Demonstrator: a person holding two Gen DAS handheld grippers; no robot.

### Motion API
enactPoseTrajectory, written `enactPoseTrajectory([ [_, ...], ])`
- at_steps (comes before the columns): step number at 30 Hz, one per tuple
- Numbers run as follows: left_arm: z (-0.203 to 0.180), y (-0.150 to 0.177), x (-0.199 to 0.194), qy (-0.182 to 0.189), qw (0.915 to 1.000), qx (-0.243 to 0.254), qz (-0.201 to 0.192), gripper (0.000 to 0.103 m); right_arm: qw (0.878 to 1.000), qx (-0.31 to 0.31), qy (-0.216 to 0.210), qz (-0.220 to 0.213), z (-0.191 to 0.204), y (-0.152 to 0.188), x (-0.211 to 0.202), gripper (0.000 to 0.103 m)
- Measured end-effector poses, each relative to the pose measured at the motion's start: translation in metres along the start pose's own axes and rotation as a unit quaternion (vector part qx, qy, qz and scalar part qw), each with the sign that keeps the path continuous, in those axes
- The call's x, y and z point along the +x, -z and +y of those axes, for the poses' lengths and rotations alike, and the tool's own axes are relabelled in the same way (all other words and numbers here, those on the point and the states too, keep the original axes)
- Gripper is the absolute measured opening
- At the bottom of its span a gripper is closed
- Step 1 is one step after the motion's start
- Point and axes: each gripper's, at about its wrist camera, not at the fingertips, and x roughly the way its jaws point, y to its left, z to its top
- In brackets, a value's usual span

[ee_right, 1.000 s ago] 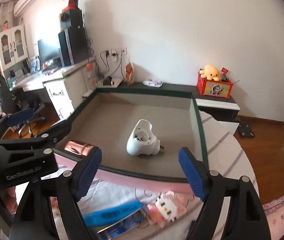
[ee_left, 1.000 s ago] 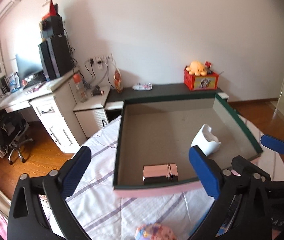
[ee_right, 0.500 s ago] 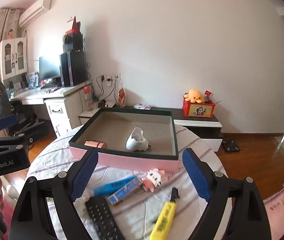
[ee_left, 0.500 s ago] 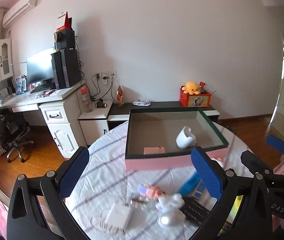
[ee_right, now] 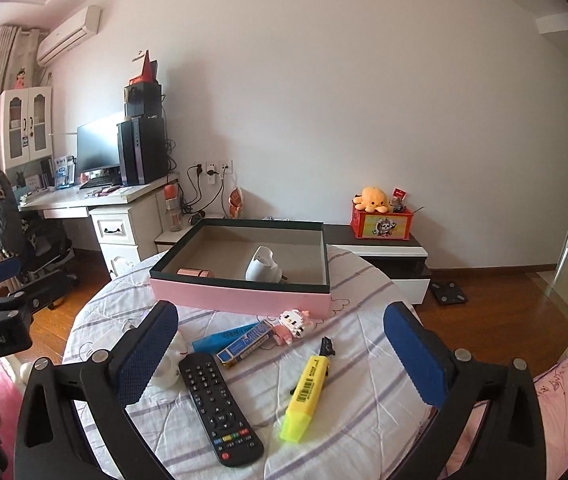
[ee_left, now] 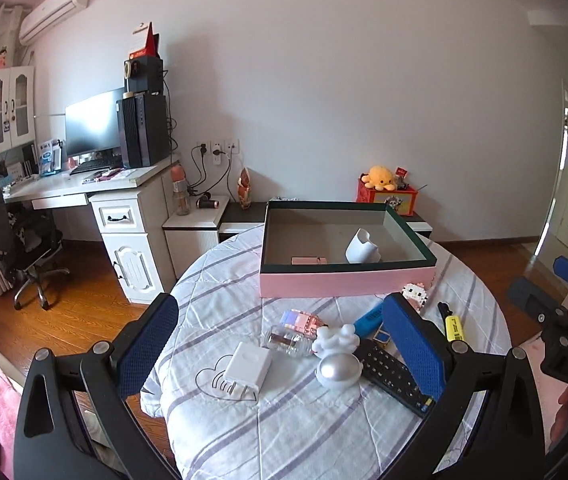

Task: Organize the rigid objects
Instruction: 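Pull both tools back and reach toward the silver ball and highlighter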

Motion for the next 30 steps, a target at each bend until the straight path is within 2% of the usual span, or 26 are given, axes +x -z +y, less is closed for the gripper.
enactPoseTrajectory([
  [6, -0.002, 0.002, -0.007, -0.011, 0.9999, 0.009, -0.003, 0.103, 1.000, 0.001, 0.004, 0.005, -0.002, 0.008, -0.010, 0.103],
  [13, 0.003, 0.009, -0.002, -0.002, 0.9999, 0.001, 0.013, 0.103, 1.000, 0.006, 0.012, 0.007, -0.008, 0.013, -0.015, 0.103],
  [30, -0.005, 0.029, 0.032, -0.001, 0.9981, 0.015, 0.059, 0.103, 0.998, 0.021, 0.022, 0.062, -0.024, 0.036, 0.018, 0.103],
])
